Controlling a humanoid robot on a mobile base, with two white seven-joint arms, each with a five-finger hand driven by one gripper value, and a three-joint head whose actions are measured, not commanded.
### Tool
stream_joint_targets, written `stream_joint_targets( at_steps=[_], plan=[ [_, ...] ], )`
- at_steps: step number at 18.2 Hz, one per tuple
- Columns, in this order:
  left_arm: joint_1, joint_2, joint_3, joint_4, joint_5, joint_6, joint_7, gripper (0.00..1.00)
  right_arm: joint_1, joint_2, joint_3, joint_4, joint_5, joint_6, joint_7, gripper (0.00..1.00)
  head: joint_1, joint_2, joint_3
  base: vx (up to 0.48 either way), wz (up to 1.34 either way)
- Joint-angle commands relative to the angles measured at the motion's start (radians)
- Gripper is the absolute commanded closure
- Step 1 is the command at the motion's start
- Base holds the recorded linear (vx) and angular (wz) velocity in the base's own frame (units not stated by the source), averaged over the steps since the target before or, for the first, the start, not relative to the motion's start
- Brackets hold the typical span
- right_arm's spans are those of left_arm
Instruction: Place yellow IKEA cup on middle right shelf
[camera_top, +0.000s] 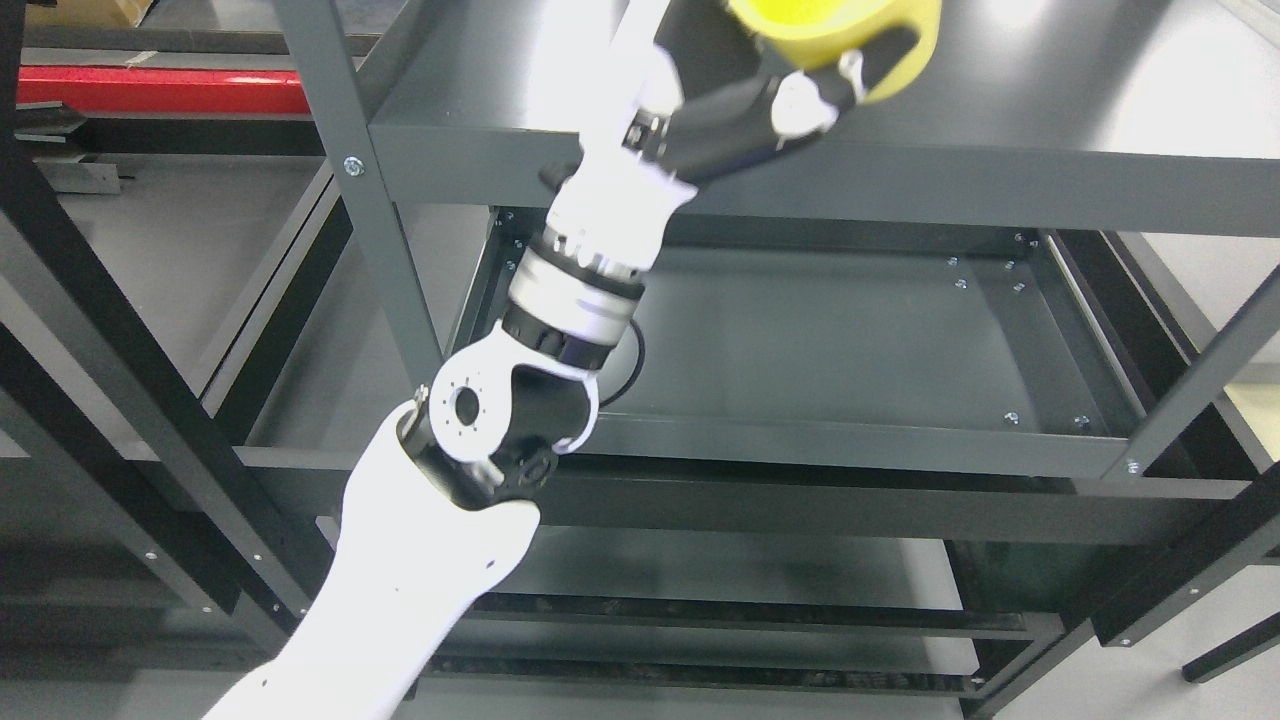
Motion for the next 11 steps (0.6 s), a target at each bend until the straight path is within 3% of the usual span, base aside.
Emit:
stream_joint_targets(
  at_steps=[1,3,5,9,11],
  plan=[
    [-0.226,0.017,-0.060,0.085,0.223,0.180,0.123,1.00,0.014,-0.017,0.017,0.000,-0.025,0.002,-0.001,0.01,0.0000,0.000,0.000,0.034,0.03],
    [-0.282,0.017,-0.053,0.145,0.354,0.268,0.136,1.00,0.014,-0.017,0.017,0.000,-0.025,0.002,-0.001,0.01,0.0000,0.000,0.000,0.023,-0.01],
    [-0.342,0.017,-0.033,0.193,0.463,0.418,0.178,1.00,0.014,-0.017,0.017,0.000,-0.025,0.002,-0.001,0.01,0.0000,0.000,0.000,0.012,-0.02],
    [-0.424,0.017,-0.039,0.360,0.482,0.639,0.267,1.00,0.014,-0.017,0.017,0.000,-0.025,0.002,-0.001,0.01,0.0000,0.000,0.000,0.007,0.02],
    [-0.451,0.017,-0.045,0.438,0.451,0.661,0.268,0.99,0.014,-0.017,0.017,0.000,-0.025,0.002,-0.001,0.01,0.0000,0.000,0.000,0.000,0.00]
  ],
)
